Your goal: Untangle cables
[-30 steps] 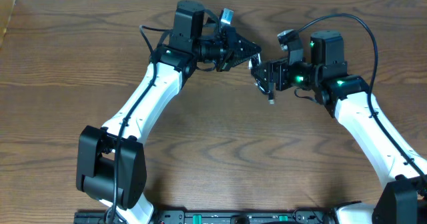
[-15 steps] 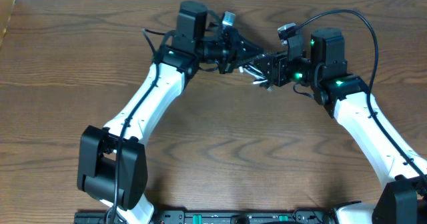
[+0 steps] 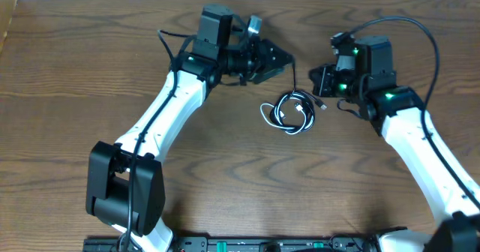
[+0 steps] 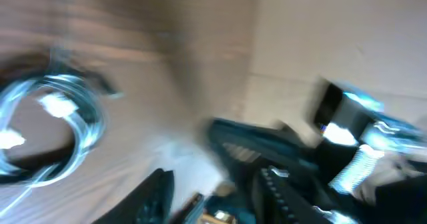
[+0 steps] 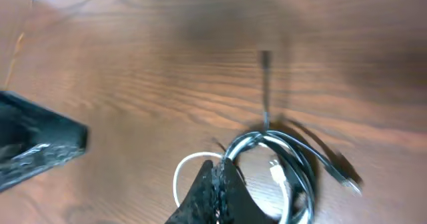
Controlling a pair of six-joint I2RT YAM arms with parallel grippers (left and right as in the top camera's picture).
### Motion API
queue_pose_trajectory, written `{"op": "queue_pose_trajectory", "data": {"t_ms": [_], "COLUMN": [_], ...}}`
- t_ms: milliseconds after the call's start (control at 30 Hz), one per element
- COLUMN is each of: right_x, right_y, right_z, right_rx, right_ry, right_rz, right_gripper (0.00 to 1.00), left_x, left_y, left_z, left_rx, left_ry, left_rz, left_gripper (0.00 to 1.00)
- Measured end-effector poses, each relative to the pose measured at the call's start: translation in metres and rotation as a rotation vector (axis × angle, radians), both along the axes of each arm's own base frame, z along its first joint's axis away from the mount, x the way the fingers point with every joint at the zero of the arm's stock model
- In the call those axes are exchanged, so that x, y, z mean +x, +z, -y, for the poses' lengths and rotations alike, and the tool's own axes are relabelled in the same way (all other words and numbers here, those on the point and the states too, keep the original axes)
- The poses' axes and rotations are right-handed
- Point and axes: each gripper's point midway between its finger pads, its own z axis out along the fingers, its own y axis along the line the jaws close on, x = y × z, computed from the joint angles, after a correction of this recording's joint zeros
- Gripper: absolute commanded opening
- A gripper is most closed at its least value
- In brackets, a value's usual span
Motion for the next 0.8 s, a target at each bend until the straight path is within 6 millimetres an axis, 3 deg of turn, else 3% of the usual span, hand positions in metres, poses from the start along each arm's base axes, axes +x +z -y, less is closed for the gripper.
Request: {"op": "queue_pose_trajectory", "data": {"t_ms": [67, 167, 300, 433, 600, 800], "right_x": [-0.007, -0.016, -0.024, -0.027, -0.032, -0.038], "right_y": [0.003, -0.001, -0.013, -0.017, -0.021, -0.026], "right_z": [0.008, 0.02, 0.033, 0.038, 0.043, 0.047], "right_rx": [-0.021, -0.048, -0.085, -0.104, -0.12, -0.145], "right_ry": [-0.042, -0.1, -0.14, -0.15, -0.156, -0.15], "right_rz": [-0.018, -0.065, -0.129, -0.148, -0.173, -0.197], "right_gripper": [0.04, 0.24, 0.39, 0.42, 0.43, 0.44], "left_x": [0.001, 0.003, 0.005, 0.001, -0.008, -0.011], "left_y": [-0.013, -0.03, -0.054, -0.074, -0.099, -0.151], "left_z": [-0.008, -0.018, -0.031, -0.031, -0.014, -0.004], "left_rx": [0.069, 0.182, 0.359, 0.488, 0.57, 0.631], "left_ry": [0.018, 0.02, -0.001, -0.059, -0.173, -0.28], "left_rz": [0.009, 0.073, 0.189, 0.291, 0.366, 0.369], "left_gripper": [0.48, 0.54, 0.59, 0.6, 0.6, 0.6]}}
